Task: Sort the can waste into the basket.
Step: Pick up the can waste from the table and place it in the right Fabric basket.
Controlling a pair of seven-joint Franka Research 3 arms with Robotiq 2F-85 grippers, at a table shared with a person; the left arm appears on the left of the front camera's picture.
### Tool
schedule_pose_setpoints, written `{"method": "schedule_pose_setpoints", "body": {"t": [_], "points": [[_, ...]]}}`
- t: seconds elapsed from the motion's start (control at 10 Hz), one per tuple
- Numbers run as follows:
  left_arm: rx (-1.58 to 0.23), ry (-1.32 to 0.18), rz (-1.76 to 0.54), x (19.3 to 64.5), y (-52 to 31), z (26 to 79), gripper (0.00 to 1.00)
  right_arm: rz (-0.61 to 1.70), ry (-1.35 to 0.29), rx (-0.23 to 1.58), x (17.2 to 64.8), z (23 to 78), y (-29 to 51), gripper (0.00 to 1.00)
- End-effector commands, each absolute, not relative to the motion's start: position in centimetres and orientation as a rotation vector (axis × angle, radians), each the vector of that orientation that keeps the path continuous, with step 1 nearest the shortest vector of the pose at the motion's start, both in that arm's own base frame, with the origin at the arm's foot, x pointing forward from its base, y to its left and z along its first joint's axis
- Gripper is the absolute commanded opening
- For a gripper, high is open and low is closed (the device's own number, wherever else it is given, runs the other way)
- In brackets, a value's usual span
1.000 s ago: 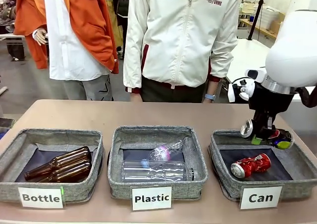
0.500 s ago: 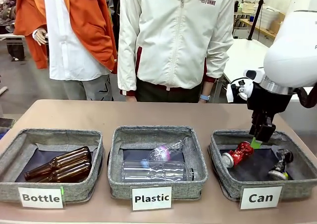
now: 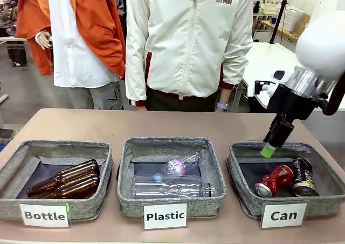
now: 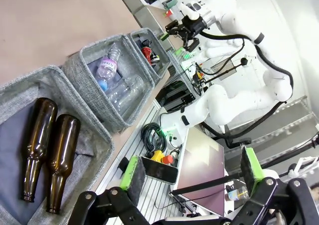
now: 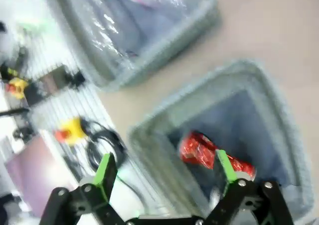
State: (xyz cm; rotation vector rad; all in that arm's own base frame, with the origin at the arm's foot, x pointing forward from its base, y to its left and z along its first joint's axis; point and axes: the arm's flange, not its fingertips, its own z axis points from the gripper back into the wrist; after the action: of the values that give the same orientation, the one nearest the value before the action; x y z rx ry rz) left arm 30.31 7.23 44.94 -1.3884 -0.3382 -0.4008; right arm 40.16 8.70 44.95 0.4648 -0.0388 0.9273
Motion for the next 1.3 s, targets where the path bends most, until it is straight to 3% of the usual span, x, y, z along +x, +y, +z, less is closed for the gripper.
{"method": "schedule_pose_setpoints", "body": {"t": [0.0, 0.1, 0.2, 0.5, 0.6, 0.7, 1.2], "points": [[-1.408, -0.336, -0.391, 30.2, 7.2, 45.4, 1.0, 0.392, -0.153, 1.112, 41.8, 46.9, 6.7, 1.0], [-1.408, -0.336, -0.391, 30.2, 7.2, 45.4, 1.0, 0.171, -0.066, 1.476, 42.6, 47.5, 4.6, 1.0], [-1.408, -0.336, -0.391, 30.2, 7.2, 45.4, 1.0, 0.053, -0.031, 1.68, 42.8, 47.1, 2.7, 1.0], [-1.408, -0.336, -0.391, 30.2, 7.2, 45.4, 1.0, -0.202, -0.078, 2.009, 40.7, 44.2, -2.1, 1.0], [-1.408, -0.336, -0.391, 30.2, 7.2, 45.4, 1.0, -0.487, -0.166, 2.024, 40.2, 43.2, -2.9, 1.0], [-1.408, -0.336, -0.391, 30.2, 7.2, 45.4, 1.0, 0.496, 0.094, 1.4, 40.6, 45.0, -1.8, 1.0], [-1.408, -0.336, -0.391, 30.2, 7.2, 45.4, 1.0, 0.496, 0.094, 1.4, 40.6, 45.0, -1.8, 1.0]]}}
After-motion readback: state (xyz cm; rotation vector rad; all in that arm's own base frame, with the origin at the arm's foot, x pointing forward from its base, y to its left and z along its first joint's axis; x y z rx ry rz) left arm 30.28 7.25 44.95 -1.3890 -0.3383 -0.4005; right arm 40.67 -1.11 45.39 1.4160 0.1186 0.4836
